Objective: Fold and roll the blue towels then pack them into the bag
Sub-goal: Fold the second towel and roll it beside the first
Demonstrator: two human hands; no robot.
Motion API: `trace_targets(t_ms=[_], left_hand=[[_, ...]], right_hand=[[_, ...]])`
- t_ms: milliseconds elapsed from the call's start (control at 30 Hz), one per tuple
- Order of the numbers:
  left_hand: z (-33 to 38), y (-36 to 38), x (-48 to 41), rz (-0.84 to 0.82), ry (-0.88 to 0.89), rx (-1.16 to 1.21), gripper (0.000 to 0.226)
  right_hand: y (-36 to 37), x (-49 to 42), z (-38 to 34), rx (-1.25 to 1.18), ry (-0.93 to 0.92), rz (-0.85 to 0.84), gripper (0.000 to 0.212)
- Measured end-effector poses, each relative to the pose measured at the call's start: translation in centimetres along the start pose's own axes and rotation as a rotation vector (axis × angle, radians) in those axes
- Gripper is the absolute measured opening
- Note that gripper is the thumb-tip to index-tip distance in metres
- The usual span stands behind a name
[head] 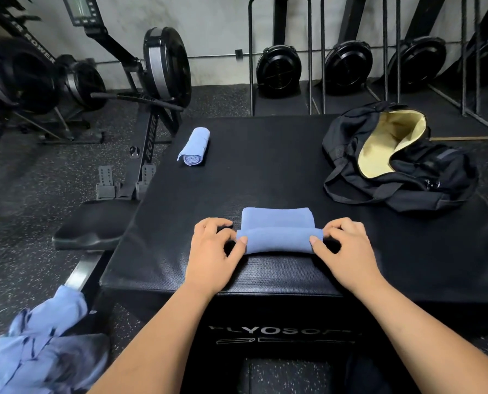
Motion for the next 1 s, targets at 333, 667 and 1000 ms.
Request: trace_targets(t_ms=[333,667,1000], left_hand=[[1.1,-0.4,0.6,0.093,0.129,-0.071,0.016],[-0.1,0.5,-0.2,-0.05,0.06,-0.108,0.04],[-0.5,0.3,-0.3,-0.058,-0.014,0.061,0.024]], right_hand=[[-0.4,0.4,-0.7,0.01,-0.076,0.066,0.02],[0.7,0.0,-0.1,0.177,-0.065,-0.06,0.049],[0.4,-0.1,0.5,-0.042,-0.05,-0.026,0.03]])
Point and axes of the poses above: each hand's wrist, its own x-axis away from the middle knuckle, its own y-axis out of the palm, z = x × y, the point moved 6 cm from there along -x, towards the middle knuckle, and after that the axes turned 4 degrees about -y, right-handed, at the moved point
